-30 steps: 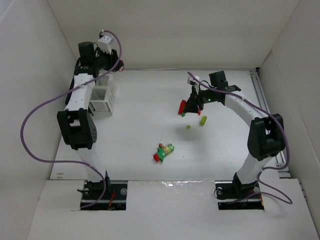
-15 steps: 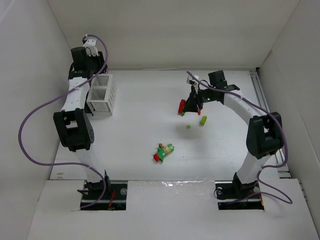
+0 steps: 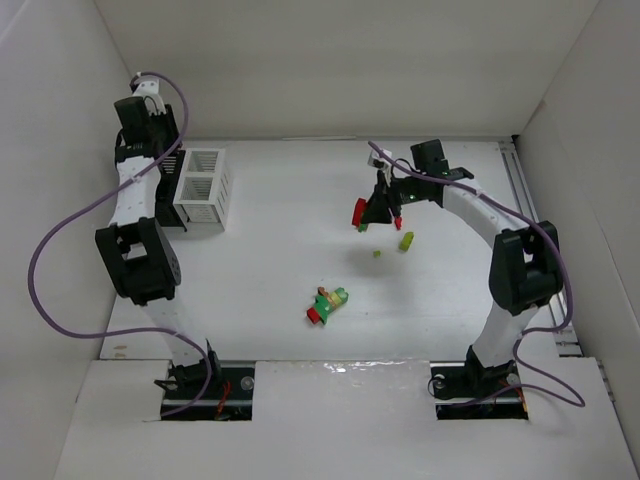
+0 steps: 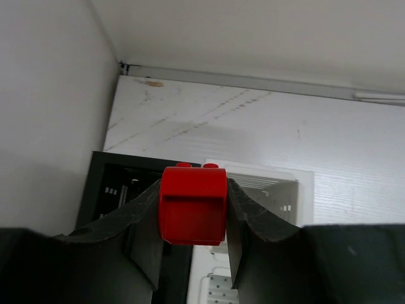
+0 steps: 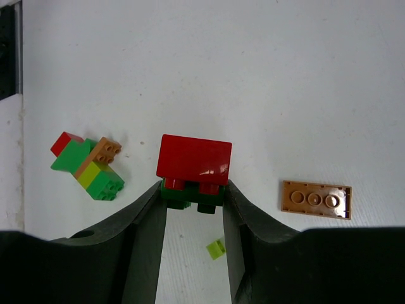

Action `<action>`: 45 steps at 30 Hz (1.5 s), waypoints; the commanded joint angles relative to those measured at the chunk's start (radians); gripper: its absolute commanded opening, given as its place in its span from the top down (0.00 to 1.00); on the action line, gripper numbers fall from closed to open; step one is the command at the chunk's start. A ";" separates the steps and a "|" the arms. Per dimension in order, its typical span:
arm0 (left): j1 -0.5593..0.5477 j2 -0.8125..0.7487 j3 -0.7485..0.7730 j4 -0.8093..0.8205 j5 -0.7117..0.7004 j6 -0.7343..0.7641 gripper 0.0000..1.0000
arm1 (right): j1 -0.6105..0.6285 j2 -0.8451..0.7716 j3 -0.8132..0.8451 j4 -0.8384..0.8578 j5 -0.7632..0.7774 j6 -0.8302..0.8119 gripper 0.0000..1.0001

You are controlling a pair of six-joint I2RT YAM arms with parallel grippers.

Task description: Sort the legos into containers by color

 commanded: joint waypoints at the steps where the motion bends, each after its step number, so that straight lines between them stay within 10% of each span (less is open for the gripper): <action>1: 0.040 0.002 0.056 0.030 -0.037 0.014 1.00 | 0.007 0.010 0.053 0.034 -0.013 0.000 1.00; 16: 0.083 0.088 0.085 0.061 -0.071 0.070 0.91 | 0.016 0.019 0.062 0.034 -0.013 0.009 1.00; 22: 0.083 0.108 0.105 0.070 -0.059 0.070 0.48 | 0.016 0.029 0.062 0.034 -0.004 0.010 1.00; 30: 0.083 0.030 0.073 0.082 -0.020 0.033 0.22 | 0.016 0.029 0.062 0.044 -0.004 0.010 1.00; 34: 0.083 -0.112 0.031 0.140 0.157 -0.009 0.25 | 0.016 0.029 0.062 0.053 -0.014 0.010 1.00; 39: 0.041 -0.188 0.039 -0.074 0.719 0.287 0.23 | 0.016 0.029 0.062 0.063 -0.071 0.010 1.00; 45: -0.149 -0.321 -0.177 -0.127 0.952 0.393 0.22 | 0.025 0.029 0.106 0.073 -0.122 0.010 1.00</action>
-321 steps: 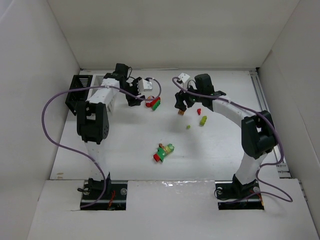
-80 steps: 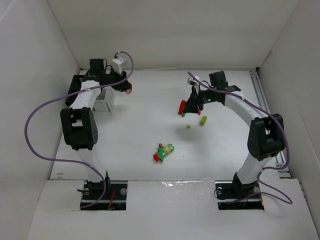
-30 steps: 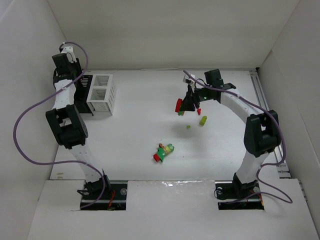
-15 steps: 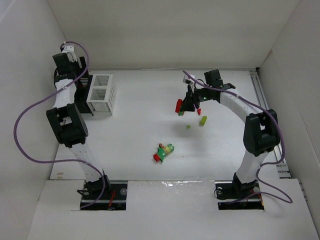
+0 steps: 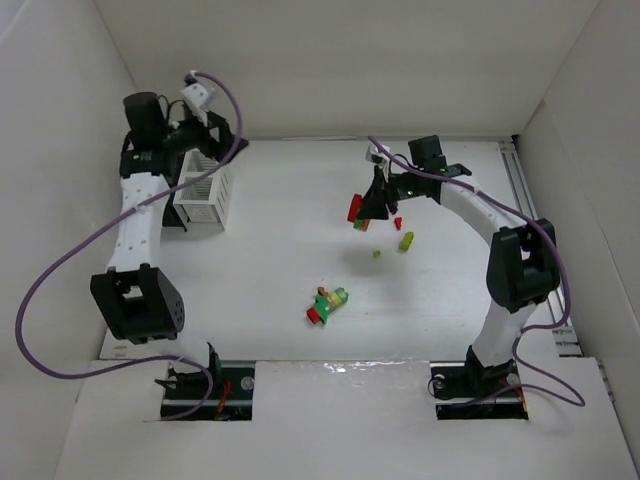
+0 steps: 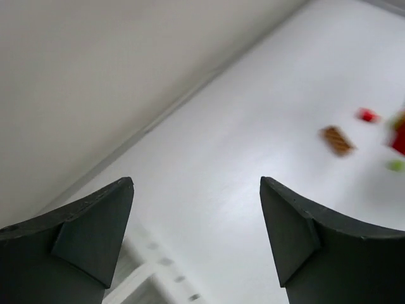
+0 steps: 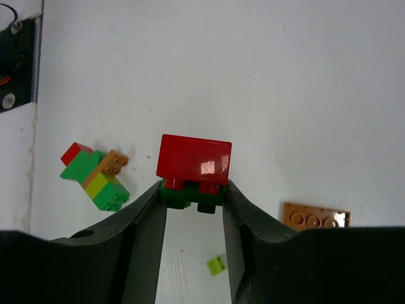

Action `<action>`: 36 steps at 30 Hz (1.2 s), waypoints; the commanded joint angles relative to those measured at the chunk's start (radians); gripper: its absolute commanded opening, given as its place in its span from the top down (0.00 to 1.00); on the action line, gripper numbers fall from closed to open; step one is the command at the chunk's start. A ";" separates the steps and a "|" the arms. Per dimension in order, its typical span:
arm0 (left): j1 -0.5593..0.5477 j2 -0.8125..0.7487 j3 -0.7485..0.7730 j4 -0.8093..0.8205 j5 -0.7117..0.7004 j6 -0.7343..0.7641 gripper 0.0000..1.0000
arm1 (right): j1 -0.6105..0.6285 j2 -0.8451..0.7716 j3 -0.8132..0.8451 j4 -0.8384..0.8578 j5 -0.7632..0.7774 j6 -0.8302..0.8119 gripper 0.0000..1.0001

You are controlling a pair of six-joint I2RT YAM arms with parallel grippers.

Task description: Sort the legos into containers by color

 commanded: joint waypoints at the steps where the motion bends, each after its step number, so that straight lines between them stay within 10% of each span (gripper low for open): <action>1: -0.106 -0.058 -0.122 -0.048 0.267 0.073 0.22 | 0.027 0.002 0.071 0.073 -0.089 -0.003 1.00; 10: -0.237 -0.037 -0.207 0.098 0.431 -0.099 0.22 | 0.118 0.031 0.176 0.178 -0.144 0.140 1.00; 36: -0.337 0.067 -0.069 -0.228 0.506 0.215 0.26 | 0.205 0.128 0.325 0.337 -0.186 0.359 1.00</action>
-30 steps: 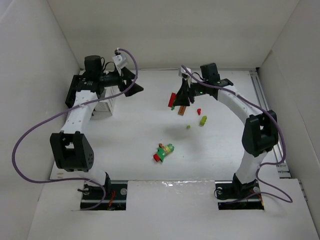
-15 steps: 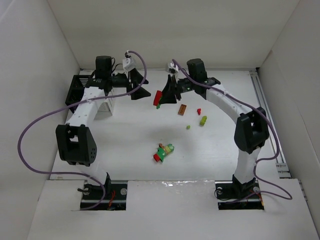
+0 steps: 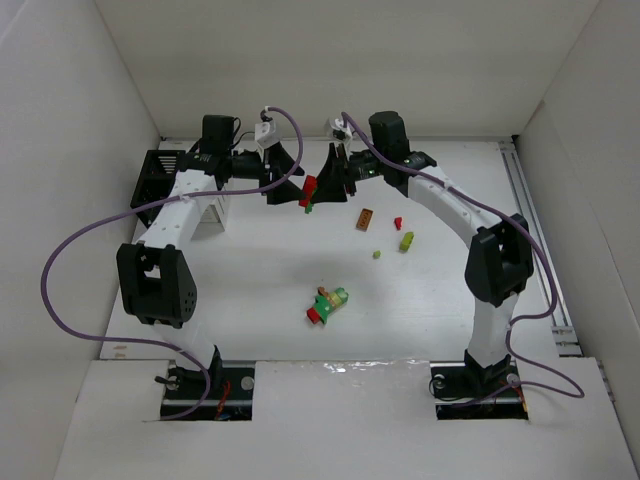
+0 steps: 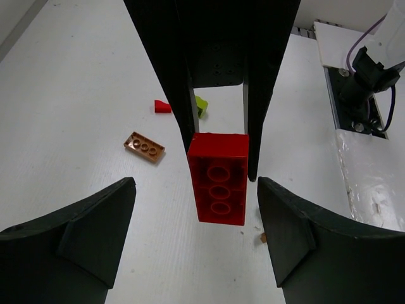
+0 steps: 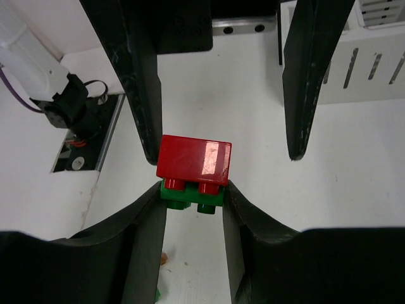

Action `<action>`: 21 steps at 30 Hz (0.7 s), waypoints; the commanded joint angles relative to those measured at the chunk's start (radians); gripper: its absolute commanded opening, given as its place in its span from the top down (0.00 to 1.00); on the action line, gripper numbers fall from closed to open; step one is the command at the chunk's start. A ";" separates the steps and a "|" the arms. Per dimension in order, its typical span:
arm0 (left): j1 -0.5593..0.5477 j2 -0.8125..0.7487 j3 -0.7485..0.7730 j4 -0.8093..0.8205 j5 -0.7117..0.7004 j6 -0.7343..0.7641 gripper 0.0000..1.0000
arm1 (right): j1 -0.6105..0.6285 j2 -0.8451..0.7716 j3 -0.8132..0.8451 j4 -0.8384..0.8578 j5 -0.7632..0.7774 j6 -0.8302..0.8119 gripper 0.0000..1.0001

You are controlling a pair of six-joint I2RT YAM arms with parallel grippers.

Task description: Sort the legos into containers by color

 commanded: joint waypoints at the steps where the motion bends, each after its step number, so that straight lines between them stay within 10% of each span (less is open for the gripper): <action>1: -0.011 0.005 0.050 -0.024 0.060 0.038 0.28 | 0.009 0.015 0.063 0.069 -0.034 0.007 1.00; 21: -0.009 0.006 0.061 -0.035 0.038 0.058 0.92 | 0.018 -0.014 -0.014 0.078 0.003 -0.002 1.00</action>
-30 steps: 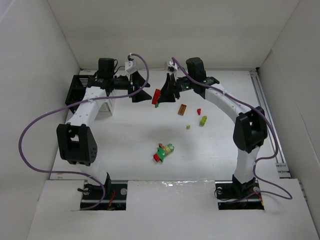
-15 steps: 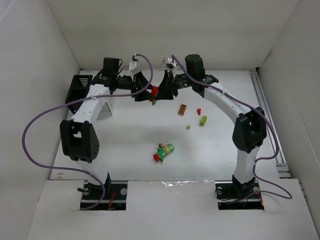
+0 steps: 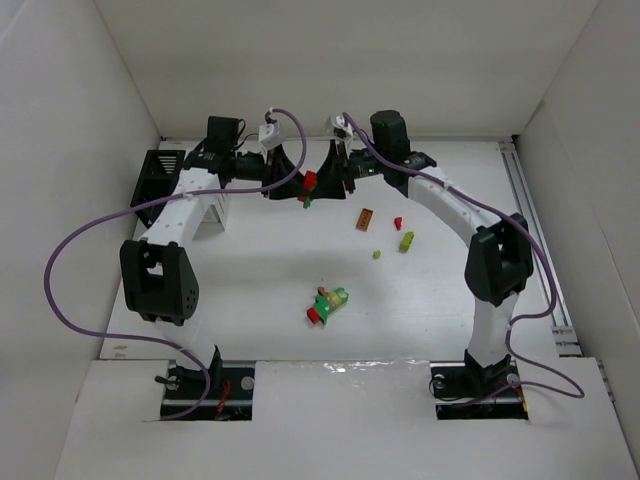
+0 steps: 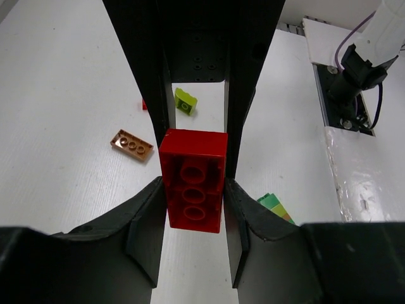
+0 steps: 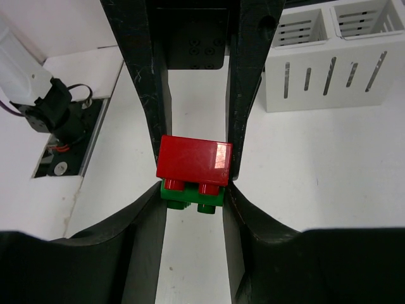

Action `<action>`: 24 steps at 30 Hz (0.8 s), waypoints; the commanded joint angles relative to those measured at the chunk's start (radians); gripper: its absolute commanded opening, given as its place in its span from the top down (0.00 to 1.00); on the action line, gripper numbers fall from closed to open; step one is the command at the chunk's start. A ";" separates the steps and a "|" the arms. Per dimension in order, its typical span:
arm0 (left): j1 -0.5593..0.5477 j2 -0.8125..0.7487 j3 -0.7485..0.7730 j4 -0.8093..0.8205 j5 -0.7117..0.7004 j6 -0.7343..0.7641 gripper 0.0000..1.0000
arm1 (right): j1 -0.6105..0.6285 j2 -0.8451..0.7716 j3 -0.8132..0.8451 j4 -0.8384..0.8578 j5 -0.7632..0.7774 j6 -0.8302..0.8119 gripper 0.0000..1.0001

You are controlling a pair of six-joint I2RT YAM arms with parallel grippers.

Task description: Sort the legos into containers by color

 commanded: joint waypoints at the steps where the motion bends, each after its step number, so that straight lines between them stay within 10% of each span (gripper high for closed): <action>1: 0.019 -0.022 0.034 0.020 0.022 0.033 0.93 | 0.009 -0.030 -0.043 0.029 -0.025 -0.007 1.00; 18: 0.237 -0.031 0.070 0.216 -0.071 -0.171 1.00 | -0.077 -0.103 -0.169 0.000 0.015 -0.044 1.00; 24: 0.342 -0.073 0.039 0.425 -0.662 -0.395 1.00 | -0.077 -0.103 -0.178 -0.043 0.093 -0.090 1.00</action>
